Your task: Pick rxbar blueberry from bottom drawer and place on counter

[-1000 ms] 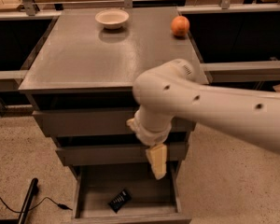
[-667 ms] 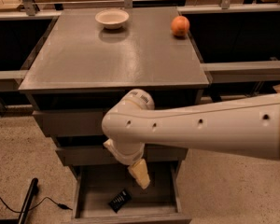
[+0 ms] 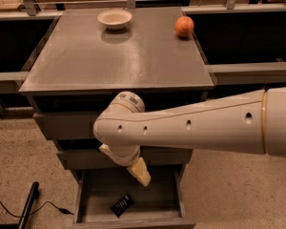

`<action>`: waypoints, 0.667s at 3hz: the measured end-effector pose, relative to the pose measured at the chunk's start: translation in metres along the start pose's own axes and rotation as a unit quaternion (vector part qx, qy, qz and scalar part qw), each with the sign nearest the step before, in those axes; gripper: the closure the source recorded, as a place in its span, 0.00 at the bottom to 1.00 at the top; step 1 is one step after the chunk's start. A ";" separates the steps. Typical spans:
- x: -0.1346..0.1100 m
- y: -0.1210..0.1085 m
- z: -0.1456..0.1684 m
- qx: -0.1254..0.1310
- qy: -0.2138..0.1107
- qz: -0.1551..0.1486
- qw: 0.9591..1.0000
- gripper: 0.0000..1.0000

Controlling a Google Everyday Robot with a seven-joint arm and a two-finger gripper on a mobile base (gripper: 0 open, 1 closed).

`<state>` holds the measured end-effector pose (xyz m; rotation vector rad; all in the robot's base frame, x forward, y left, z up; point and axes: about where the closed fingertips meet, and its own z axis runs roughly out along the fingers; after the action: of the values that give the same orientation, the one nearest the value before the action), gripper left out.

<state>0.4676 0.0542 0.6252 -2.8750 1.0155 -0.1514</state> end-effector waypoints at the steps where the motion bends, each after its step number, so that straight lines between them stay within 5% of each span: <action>1: -0.012 -0.023 0.051 -0.009 -0.007 -0.063 0.998 0.00; 2: -0.013 -0.019 0.137 0.007 -0.019 -0.106 0.994 0.00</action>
Offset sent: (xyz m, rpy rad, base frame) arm 0.0367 0.0436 -0.2441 0.1667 -0.0643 0.3197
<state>0.4859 0.0841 0.4907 -2.9545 0.6968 -0.1183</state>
